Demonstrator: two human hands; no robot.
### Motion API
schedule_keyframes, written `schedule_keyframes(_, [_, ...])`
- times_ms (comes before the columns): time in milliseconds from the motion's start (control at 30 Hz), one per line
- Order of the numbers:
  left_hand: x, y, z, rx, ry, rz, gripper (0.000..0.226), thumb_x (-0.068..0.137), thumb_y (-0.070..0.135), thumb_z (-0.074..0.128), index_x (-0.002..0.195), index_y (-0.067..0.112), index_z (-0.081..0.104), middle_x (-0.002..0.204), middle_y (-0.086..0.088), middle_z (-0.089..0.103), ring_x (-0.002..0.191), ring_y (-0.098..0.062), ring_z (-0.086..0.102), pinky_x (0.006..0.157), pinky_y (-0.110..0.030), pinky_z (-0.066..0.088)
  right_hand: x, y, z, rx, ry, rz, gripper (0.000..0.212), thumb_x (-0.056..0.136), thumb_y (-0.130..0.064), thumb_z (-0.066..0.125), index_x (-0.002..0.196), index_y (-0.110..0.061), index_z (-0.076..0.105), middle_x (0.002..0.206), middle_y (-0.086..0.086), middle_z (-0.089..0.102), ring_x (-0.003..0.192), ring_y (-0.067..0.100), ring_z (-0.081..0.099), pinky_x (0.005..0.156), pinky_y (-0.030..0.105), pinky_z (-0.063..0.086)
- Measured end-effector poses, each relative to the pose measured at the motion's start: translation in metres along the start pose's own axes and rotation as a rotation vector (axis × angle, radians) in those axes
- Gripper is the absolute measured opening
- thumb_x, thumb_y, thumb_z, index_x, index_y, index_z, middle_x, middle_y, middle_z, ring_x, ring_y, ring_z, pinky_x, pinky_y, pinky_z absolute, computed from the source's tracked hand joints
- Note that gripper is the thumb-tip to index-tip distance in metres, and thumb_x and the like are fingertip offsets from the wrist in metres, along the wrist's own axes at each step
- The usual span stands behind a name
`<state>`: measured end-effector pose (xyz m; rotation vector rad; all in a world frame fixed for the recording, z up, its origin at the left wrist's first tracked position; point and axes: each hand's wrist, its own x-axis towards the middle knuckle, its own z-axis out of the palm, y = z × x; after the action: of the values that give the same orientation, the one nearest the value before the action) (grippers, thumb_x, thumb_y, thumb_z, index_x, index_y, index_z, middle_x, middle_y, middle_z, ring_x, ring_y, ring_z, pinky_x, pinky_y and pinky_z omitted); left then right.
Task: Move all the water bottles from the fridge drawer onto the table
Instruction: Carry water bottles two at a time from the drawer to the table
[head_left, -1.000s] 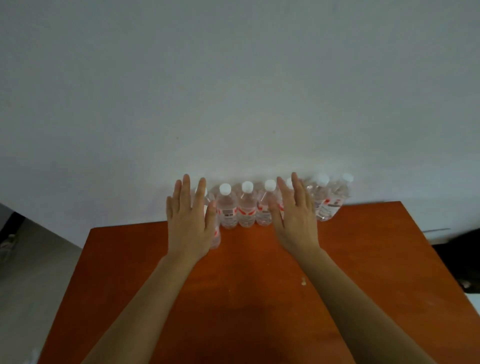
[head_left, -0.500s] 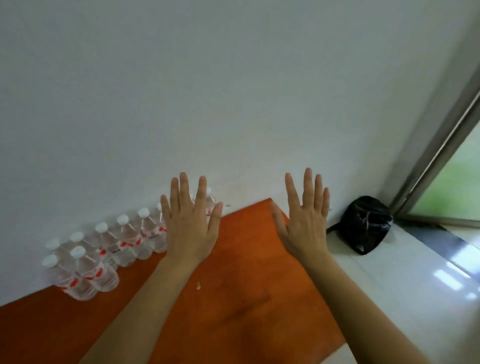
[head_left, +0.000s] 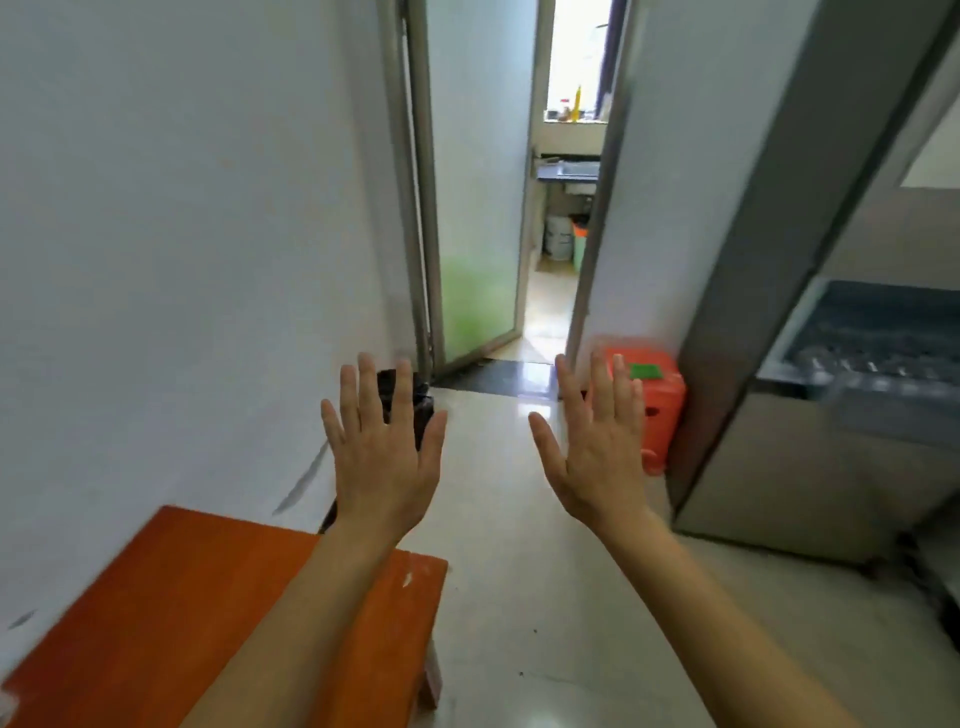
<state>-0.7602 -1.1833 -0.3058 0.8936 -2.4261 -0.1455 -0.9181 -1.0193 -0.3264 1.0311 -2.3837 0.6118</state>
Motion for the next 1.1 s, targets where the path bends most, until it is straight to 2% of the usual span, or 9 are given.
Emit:
schedule_keyframes(100, [0.005,0.074,0.037,-0.115,-0.063,0.173,0.068,0.098,0.061,0.011,0.156,0.025,0.013,0.164,-0.014,0.005,0.152,-0.031,-0.002,0.119,-0.06,0.009,-0.029,0.067,-0.034,-0.113,-0.001,0.165,0.069,0.101,-0.055,0.033,0.16,-0.03,0.006,0.167,0.01,-0.002,0.154,0.032,-0.004,0.122,0.056,0.004])
schedule_keyframes(267, [-0.008,0.201,0.075,-0.276,-0.133,0.44,0.066,0.099,0.055,0.026,0.156,0.022,0.02,0.164,-0.014,0.007,0.151,-0.032,0.002,0.118,-0.062,0.013,-0.085,0.163,-0.101,-0.255,0.108,0.384,0.069,0.099,-0.054,0.034,0.158,-0.021,0.022,0.166,0.014,0.007,0.154,0.032,0.002,0.122,0.056,0.008])
schedule_keyframes(400, [-0.017,0.289,0.096,-0.319,-0.183,0.622,0.067,0.098,0.061,0.015,0.156,0.027,0.01,0.165,-0.009,0.002,0.152,-0.029,-0.005,0.119,-0.06,0.011,-0.114,0.235,-0.143,-0.311,0.196,0.548,0.068,0.099,-0.053,0.035,0.158,-0.022,0.021,0.167,0.012,0.007,0.154,0.031,0.002,0.122,0.056,0.008])
schedule_keyframes(467, [-0.019,0.329,0.111,-0.326,-0.194,0.665,0.067,0.098,0.062,0.013,0.156,0.027,0.012,0.165,-0.009,0.002,0.152,-0.029,-0.004,0.118,-0.06,0.013,-0.123,0.27,-0.154,-0.328,0.219,0.598,0.068,0.099,-0.054,0.034,0.158,-0.022,0.021,0.167,0.012,0.008,0.154,0.03,0.003,0.123,0.053,0.006])
schedule_keyframes(533, [-0.02,0.367,0.127,-0.313,-0.196,0.695,0.067,0.098,0.061,0.015,0.155,0.026,0.016,0.165,-0.009,0.004,0.152,-0.028,-0.004,0.119,-0.059,0.011,-0.125,0.306,-0.158,-0.323,0.228,0.634,0.068,0.099,-0.054,0.033,0.158,-0.023,0.02,0.167,0.011,0.007,0.154,0.029,0.002,0.123,0.052,0.005])
schedule_keyframes(700, [-0.008,0.46,0.168,-0.245,-0.18,0.719,0.067,0.099,0.06,0.022,0.156,0.027,0.013,0.165,-0.009,0.003,0.152,-0.025,-0.008,0.119,-0.048,-0.006,-0.106,0.408,-0.16,-0.284,0.189,0.646,0.068,0.1,-0.056,0.03,0.159,-0.025,0.016,0.167,0.009,0.003,0.154,0.027,0.0,0.123,0.052,0.007])
schedule_keyframes(900, [0.023,0.548,0.205,-0.22,-0.185,0.661,0.067,0.099,0.06,0.024,0.156,0.033,0.002,0.165,-0.003,-0.008,0.147,-0.016,-0.025,0.114,-0.039,-0.022,-0.057,0.512,-0.173,-0.246,0.148,0.576,0.068,0.101,-0.056,0.027,0.159,-0.027,0.012,0.167,0.008,0.002,0.154,0.025,-0.002,0.123,0.053,0.008])
schedule_keyframes(1000, [0.037,0.577,0.227,-0.212,-0.207,0.63,0.067,0.099,0.062,0.02,0.156,0.035,-0.002,0.165,-0.001,-0.013,0.146,-0.015,-0.029,0.112,-0.038,-0.023,-0.038,0.551,-0.168,-0.224,0.136,0.573,0.067,0.101,-0.056,0.028,0.159,-0.028,0.011,0.167,0.008,0.002,0.154,0.024,-0.002,0.123,0.053,0.009])
schedule_keyframes(1100, [0.056,0.604,0.256,-0.202,-0.219,0.614,0.066,0.098,0.063,0.017,0.155,0.036,-0.002,0.165,-0.002,-0.012,0.147,-0.017,-0.027,0.115,-0.042,-0.017,-0.022,0.59,-0.154,-0.195,0.105,0.57,0.067,0.101,-0.057,0.029,0.159,-0.029,0.012,0.168,0.005,0.001,0.154,0.022,-0.005,0.124,0.05,0.007])
